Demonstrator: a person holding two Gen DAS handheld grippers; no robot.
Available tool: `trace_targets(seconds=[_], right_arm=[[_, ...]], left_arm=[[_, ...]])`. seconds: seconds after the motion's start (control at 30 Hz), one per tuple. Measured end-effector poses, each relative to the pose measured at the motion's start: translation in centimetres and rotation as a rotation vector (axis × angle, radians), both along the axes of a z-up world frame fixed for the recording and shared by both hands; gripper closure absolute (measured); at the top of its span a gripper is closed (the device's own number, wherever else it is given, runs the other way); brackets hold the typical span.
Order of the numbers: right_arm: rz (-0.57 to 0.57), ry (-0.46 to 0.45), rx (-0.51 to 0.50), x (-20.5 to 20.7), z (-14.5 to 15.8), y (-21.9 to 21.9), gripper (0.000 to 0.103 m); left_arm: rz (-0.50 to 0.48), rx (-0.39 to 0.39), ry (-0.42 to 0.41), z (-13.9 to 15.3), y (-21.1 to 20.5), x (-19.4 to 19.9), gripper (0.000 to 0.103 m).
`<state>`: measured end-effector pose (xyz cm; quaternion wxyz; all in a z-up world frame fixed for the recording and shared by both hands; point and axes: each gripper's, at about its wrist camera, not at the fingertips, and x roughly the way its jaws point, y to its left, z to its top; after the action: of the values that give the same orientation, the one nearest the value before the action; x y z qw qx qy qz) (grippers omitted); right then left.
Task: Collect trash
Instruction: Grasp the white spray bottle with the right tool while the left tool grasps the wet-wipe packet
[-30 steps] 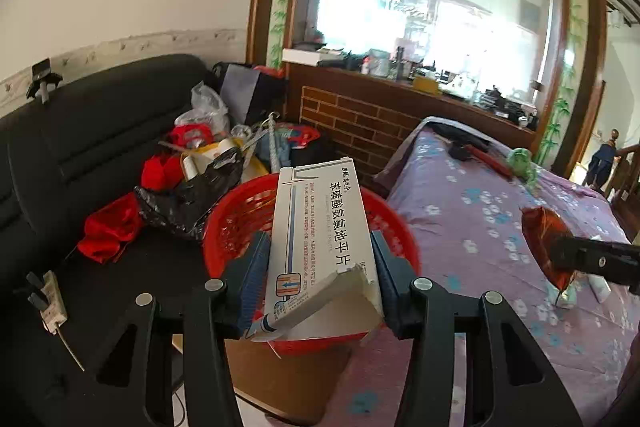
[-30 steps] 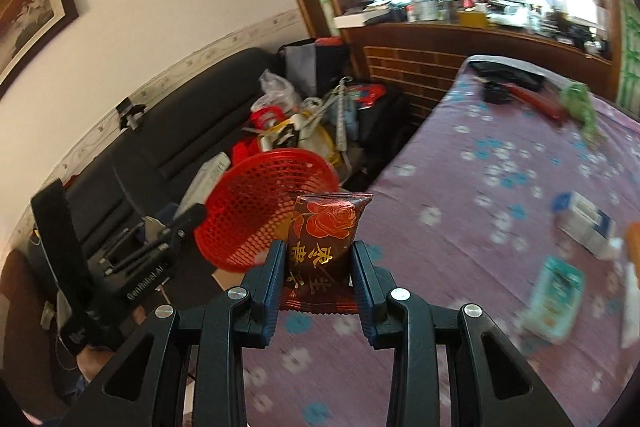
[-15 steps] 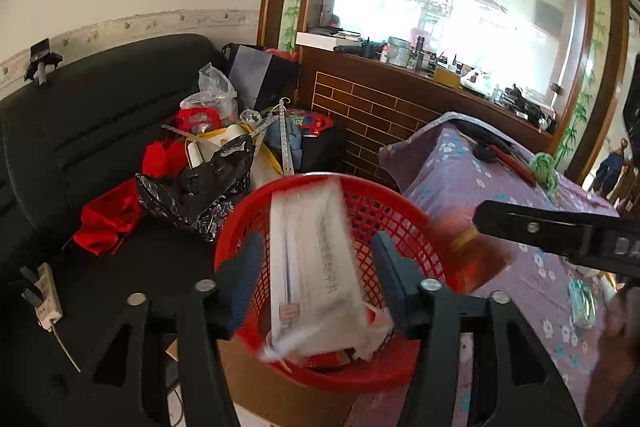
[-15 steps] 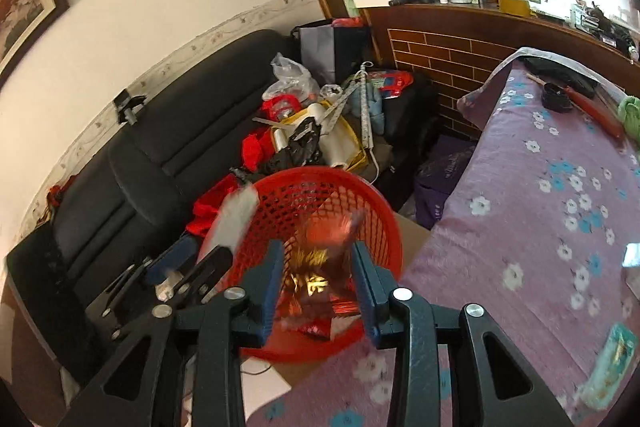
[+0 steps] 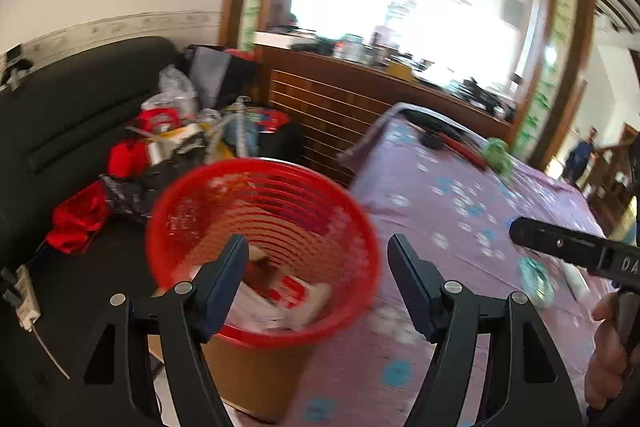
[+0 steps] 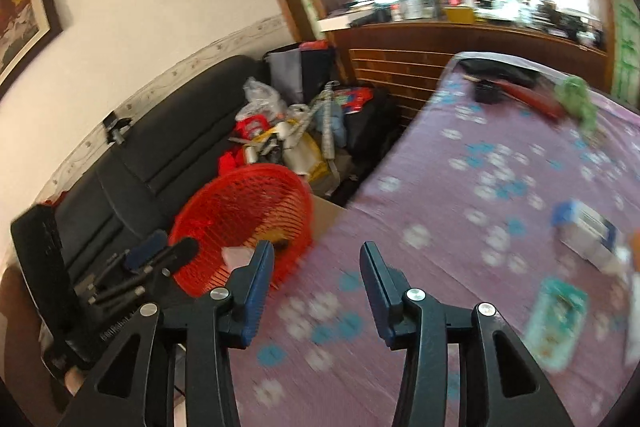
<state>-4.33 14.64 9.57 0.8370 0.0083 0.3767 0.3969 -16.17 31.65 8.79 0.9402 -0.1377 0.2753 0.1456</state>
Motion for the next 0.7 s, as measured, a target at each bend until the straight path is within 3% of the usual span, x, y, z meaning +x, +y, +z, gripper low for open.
trace_targets(seconds=[0.17,0.33,0.43,0.5,0.7], right_arm=[[-0.092,0.004,-0.012,-0.4,-1.2,-7.4,0.054],[-0.254,0.001,-0.024,0.3,-1.9,-16.4,0.054],[-0.369,0.000,-0.047,1.7,-2.3,-21.4,0.054],[-0.422,0.011,-0.076,3.0,-2.8,-23.8,0.054],[-0.515,0.106,-0.118,7.0,-6.1,-28.5,0.054]], left_arm=[[-0.100,0.019,0.038,-0.5,-5.0,1.5,0.032],[-0.207,0.042,0.081,-1.1,-10.7,3.5,0.032],[-0.270,0.042,0.108,-1.4,-13.7,4.7,0.025],[-0.305,0.042,0.128,-1.6,-15.6,5.7,0.019],[-0.400,0.067,0.213,-2.5,-20.7,9.3,0.018]])
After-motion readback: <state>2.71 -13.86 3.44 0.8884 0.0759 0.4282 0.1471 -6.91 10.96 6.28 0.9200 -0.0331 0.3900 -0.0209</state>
